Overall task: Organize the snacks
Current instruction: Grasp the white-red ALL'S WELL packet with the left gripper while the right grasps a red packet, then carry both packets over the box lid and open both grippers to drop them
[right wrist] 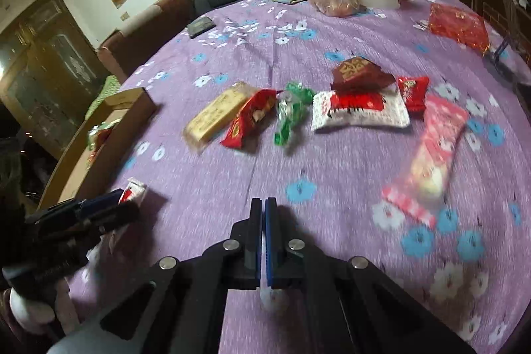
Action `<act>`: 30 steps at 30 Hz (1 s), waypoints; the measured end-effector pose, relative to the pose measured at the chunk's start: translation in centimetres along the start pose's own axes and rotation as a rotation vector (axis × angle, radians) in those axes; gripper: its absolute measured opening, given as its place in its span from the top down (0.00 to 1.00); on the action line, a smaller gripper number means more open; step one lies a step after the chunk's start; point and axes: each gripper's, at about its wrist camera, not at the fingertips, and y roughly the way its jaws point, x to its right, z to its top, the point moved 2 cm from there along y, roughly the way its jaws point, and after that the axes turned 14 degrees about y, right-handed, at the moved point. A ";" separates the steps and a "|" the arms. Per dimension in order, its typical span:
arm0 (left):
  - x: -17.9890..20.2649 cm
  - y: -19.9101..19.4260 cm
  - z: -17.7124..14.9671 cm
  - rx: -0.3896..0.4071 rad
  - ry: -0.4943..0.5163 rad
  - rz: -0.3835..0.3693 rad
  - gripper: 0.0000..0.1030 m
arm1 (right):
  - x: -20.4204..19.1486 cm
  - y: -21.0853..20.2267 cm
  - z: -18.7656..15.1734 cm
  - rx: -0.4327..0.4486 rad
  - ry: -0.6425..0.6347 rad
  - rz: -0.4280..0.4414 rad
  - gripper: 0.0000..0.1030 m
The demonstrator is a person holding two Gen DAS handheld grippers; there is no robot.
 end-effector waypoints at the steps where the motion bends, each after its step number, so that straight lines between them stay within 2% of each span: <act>1: 0.0 -0.5 -0.2 0.011 -0.017 -0.012 0.71 | 0.0 -0.3 0.1 0.016 -0.001 0.011 0.95; 2: -0.1 -1.2 -0.5 0.028 -0.040 -0.021 0.71 | 0.1 -0.5 0.4 0.042 0.011 0.002 0.93; 4: -0.2 -2.2 -0.8 0.051 -0.063 -0.034 0.71 | -0.2 -0.6 1.4 0.055 0.039 0.007 0.83; 9: -0.7 -4.7 -1.7 0.093 -0.098 -0.048 0.71 | -2.9 1.3 4.1 0.055 0.065 0.041 0.83; 13: -1.4 -6.2 -2.4 0.115 -0.112 -0.047 0.71 | -4.5 4.0 5.7 0.053 0.058 -0.051 0.74; 15: -2.0 -6.7 -2.8 0.122 -0.121 -0.049 0.71 | -4.7 5.5 6.2 0.050 0.054 -0.115 0.74; 17: -2.5 -7.1 -3.0 0.129 -0.131 -0.053 0.71 | -4.3 6.7 6.3 0.028 0.058 -0.127 0.76; 19: -3.3 -7.9 -3.3 0.141 -0.143 -0.050 0.71 | -3.9 6.4 6.4 0.046 0.057 -0.117 0.90; 21: -4.4 -8.6 -3.3 0.151 -0.163 -0.048 0.71 | -3.6 5.8 6.3 0.048 0.062 -0.100 0.93; 30: -10.9 -10.7 -4.1 0.169 -0.252 0.037 0.71 | -3.6 1.5 5.6 0.071 0.068 -0.002 0.95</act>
